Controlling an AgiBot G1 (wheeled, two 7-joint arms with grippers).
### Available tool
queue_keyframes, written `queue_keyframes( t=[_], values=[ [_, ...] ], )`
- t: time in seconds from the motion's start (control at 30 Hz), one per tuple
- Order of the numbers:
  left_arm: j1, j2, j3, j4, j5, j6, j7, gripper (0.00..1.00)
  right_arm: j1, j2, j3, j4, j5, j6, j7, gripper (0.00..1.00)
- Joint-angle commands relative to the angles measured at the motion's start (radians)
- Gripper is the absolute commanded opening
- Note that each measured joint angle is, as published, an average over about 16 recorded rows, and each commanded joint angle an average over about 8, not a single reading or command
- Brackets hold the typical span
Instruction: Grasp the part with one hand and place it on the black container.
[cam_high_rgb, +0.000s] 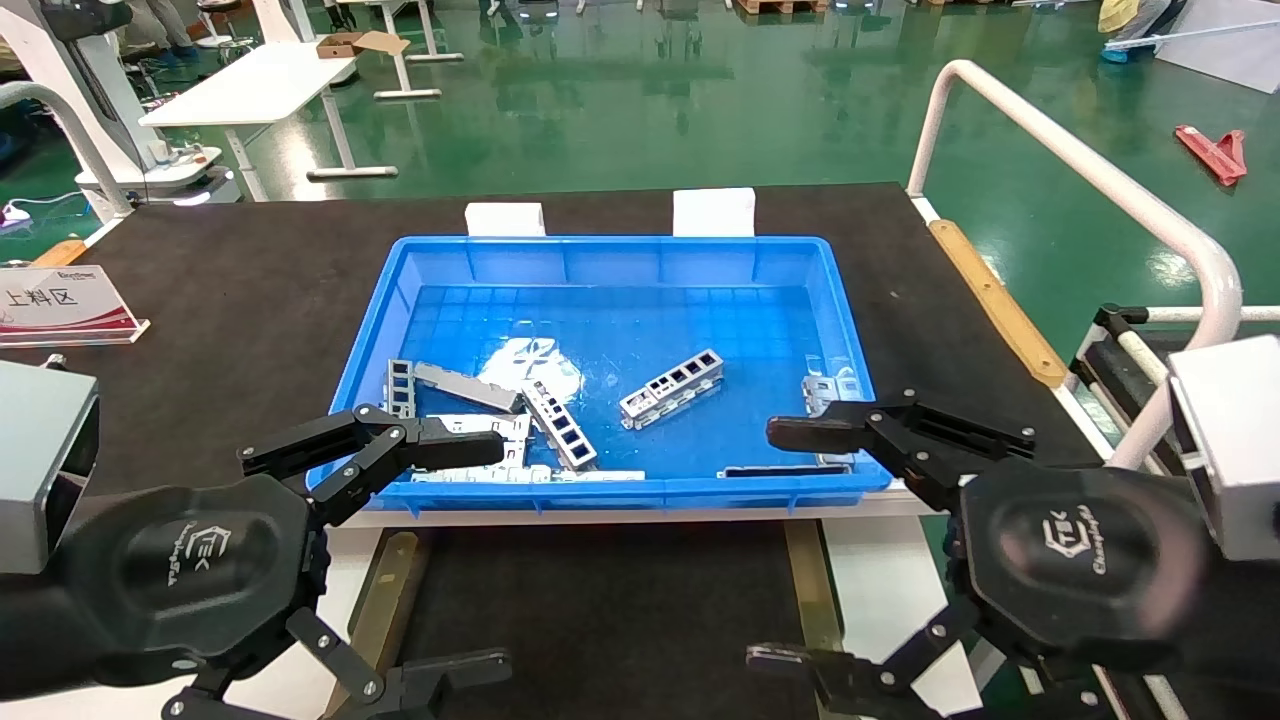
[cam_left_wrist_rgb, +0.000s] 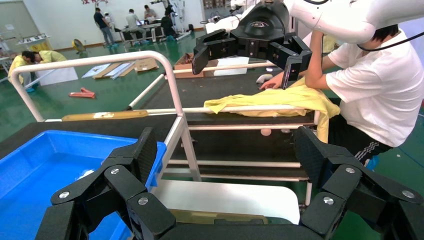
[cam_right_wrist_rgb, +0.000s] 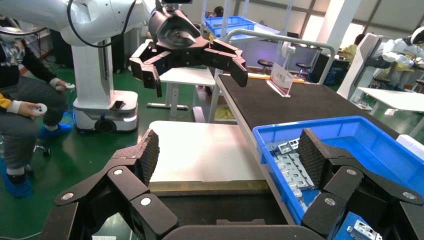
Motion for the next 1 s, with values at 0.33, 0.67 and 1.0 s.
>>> queue_keyframes(
  t=[0.33, 0.67, 1.0],
  values=[
    [0.000, 0.000, 0.001, 0.000, 0.000, 0.000, 0.000, 1.00, -0.002, -0.004, 0.010, 0.001, -0.007, -0.004, 0.005, 1.00],
    [-0.001, 0.003, 0.002, 0.001, 0.000, -0.002, 0.001, 1.00, -0.004, -0.007, 0.018, 0.001, -0.012, -0.007, 0.009, 1.00],
    [-0.028, 0.055, 0.023, 0.040, 0.022, -0.022, 0.001, 1.00, -0.003, -0.007, 0.017, 0.000, -0.011, -0.007, 0.008, 1.00]
  ],
)
